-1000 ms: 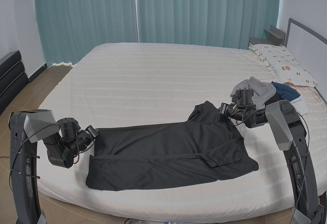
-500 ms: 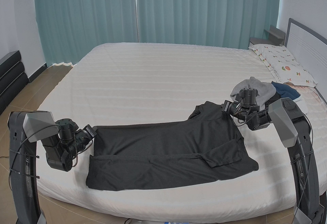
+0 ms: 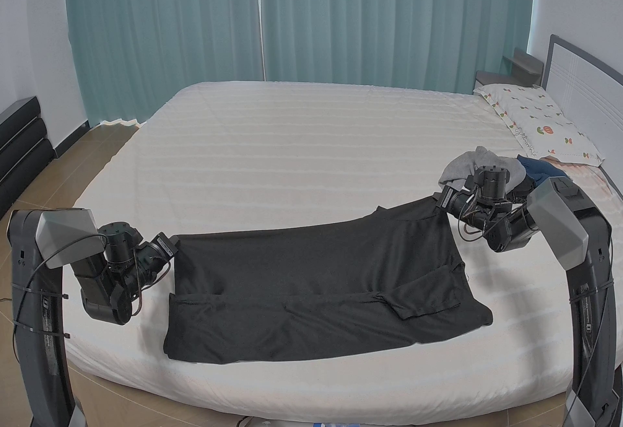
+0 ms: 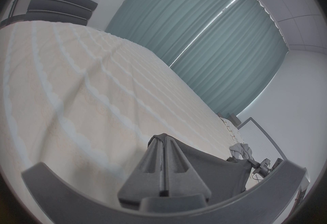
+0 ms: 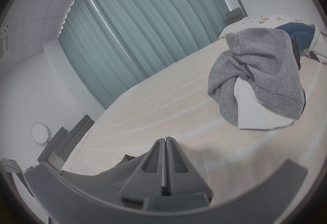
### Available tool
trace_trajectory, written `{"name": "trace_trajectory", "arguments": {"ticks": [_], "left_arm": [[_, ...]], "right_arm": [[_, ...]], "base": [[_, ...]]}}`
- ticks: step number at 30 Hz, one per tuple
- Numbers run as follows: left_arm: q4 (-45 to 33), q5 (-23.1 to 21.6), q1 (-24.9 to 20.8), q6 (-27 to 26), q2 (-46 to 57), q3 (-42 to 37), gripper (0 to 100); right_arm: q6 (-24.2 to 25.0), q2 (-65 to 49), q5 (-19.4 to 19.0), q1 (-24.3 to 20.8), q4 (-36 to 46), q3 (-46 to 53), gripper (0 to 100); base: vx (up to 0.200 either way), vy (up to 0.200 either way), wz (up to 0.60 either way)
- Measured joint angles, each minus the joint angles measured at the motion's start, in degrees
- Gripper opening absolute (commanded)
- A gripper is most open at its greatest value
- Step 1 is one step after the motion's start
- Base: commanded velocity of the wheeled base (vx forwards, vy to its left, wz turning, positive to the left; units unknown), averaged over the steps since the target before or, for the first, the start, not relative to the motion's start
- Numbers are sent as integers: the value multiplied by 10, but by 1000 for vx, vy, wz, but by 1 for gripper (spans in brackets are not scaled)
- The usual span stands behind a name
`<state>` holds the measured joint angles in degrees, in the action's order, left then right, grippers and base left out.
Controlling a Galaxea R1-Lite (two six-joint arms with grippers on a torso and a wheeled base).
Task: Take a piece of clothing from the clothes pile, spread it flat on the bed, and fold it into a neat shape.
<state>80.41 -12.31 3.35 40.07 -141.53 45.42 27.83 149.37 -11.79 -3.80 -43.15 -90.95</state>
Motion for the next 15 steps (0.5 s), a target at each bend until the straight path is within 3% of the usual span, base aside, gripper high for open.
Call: {"name": "trace_trajectory", "arguments": {"ticks": [15], "left_arm": [[28, -2, 13, 0, 25, -21, 0]], "right_arm": [[19, -4, 3, -3, -51, 31, 0]], "base": [[0, 0, 0]]}}
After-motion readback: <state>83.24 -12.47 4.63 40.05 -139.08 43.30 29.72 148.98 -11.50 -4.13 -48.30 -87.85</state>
